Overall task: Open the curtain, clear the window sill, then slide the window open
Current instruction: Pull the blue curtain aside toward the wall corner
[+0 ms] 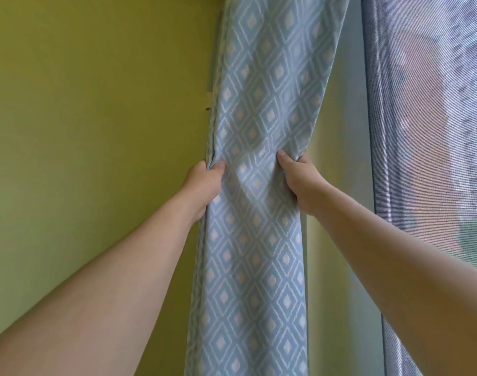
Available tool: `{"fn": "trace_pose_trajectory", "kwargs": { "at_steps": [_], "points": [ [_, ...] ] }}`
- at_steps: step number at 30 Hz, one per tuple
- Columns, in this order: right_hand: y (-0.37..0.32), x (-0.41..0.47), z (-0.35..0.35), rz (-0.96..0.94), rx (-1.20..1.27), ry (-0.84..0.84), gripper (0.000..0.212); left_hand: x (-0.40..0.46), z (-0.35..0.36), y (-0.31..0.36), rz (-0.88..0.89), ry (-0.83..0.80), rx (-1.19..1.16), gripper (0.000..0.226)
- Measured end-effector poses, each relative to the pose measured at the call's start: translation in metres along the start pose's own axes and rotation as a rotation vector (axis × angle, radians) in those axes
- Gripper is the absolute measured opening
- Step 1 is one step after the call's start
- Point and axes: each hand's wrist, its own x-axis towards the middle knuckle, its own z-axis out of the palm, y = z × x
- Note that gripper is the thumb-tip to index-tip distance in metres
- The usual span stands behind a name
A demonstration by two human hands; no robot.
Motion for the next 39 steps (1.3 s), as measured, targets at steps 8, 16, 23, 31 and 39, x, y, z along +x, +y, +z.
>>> {"fn": "trace_pose_trajectory", "kwargs": {
  "at_steps": [8,16,23,31,39],
  "points": [
    [0.031,0.033,0.01,-0.043,-0.05,0.039,0.023,0.028,0.001,-0.025,0.048,0.042,0.115,0.051],
    [0.056,0.067,0.019,-0.008,-0.071,0.032,0.024,0.073,0.007,-0.056,0.045,-0.002,0.095,0.059],
    [0.069,0.103,0.037,0.031,-0.13,0.124,0.037,0.103,0.008,-0.062,0.743,0.268,0.68,0.097],
    [0.059,0.14,0.063,-0.099,-0.091,0.15,0.053,0.166,0.013,-0.017,0.924,0.358,0.87,0.086],
    [0.071,0.173,0.075,-0.334,0.048,0.339,0.045,0.207,0.02,-0.009,0.833,0.267,0.797,0.071]
  ]
}}
